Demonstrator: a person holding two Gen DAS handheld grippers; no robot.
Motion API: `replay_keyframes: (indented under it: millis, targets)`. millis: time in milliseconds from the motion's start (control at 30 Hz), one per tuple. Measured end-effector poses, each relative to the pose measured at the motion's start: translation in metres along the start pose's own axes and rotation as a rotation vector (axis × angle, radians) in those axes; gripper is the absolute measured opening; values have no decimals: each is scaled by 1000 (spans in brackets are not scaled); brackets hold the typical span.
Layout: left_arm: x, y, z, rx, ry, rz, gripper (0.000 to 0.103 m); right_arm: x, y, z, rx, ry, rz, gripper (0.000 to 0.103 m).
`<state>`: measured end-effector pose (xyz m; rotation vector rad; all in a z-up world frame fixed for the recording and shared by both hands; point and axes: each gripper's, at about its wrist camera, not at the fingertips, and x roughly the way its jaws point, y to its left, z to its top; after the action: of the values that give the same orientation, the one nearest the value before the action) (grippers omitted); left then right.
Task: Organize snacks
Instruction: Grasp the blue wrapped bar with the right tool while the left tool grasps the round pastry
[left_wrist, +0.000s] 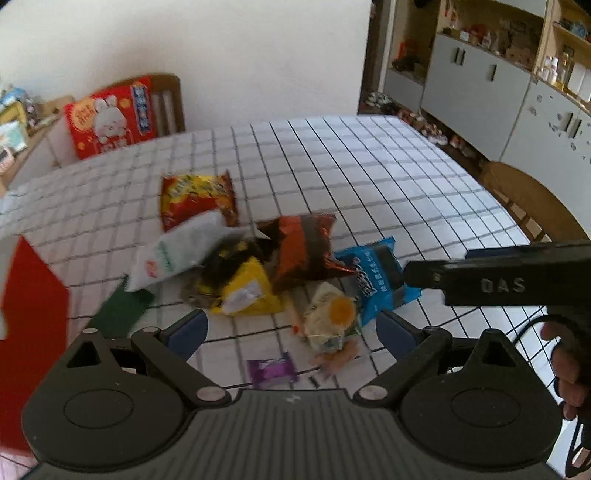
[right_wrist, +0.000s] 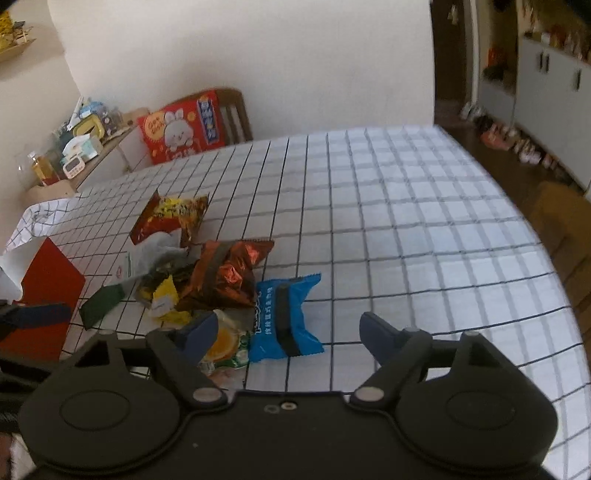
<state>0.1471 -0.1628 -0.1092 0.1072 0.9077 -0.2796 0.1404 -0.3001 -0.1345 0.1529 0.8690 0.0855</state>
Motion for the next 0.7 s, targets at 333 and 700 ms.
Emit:
replay_keyframes:
  millis: [333,700]
  targets:
    - [49,-16,8,26,76,-25,94,45,-6,10,-9,124,38,73]
    - [72,-30,8,95,90,-40,68,70,-6,14,-23,176,69,56]
